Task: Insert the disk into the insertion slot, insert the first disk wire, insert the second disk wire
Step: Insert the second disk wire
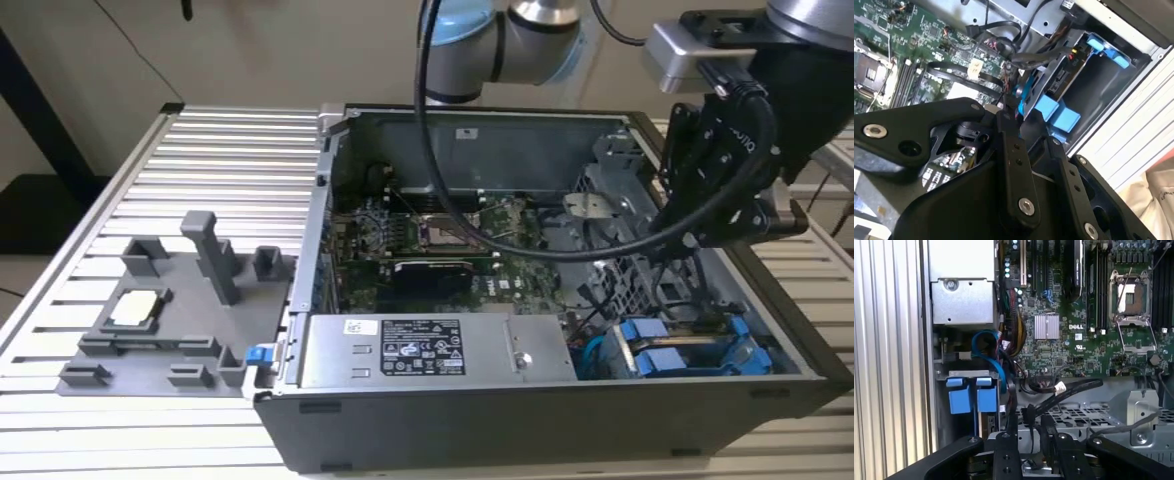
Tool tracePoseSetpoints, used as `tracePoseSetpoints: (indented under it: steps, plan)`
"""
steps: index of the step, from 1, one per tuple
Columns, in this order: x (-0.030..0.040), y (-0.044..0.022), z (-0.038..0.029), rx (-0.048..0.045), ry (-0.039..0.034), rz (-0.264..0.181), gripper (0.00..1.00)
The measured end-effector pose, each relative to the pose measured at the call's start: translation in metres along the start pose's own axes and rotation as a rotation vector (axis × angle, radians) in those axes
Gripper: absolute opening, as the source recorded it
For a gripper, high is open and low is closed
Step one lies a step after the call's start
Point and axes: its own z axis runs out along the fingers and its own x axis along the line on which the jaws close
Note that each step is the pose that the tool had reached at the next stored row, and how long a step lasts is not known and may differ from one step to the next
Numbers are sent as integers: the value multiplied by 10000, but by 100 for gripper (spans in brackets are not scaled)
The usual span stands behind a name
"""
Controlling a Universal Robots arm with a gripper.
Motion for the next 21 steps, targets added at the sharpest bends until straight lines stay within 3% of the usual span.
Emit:
tracePoseSetpoints:
  steps: [2, 3, 6, 8, 13, 14, 16, 21]
  plan:
    - [-37, 49, 11, 25, 114, -3, 33]
    - [-50, 75, 15, 36, 207, -4, 33]
    - [-67, 136, 21, 54, 551, -13, 33]
    - [-74, 157, 23, 59, 830, -55, 33]
    - [-84, 166, 35, 74, 1309, -445, 33]
    - [-88, 169, 41, 88, 1370, -515, 33]
    - [-99, 185, 58, 186, 1413, -546, 33]
    - [-172, 229, 110, 532, 1449, -566, 33]
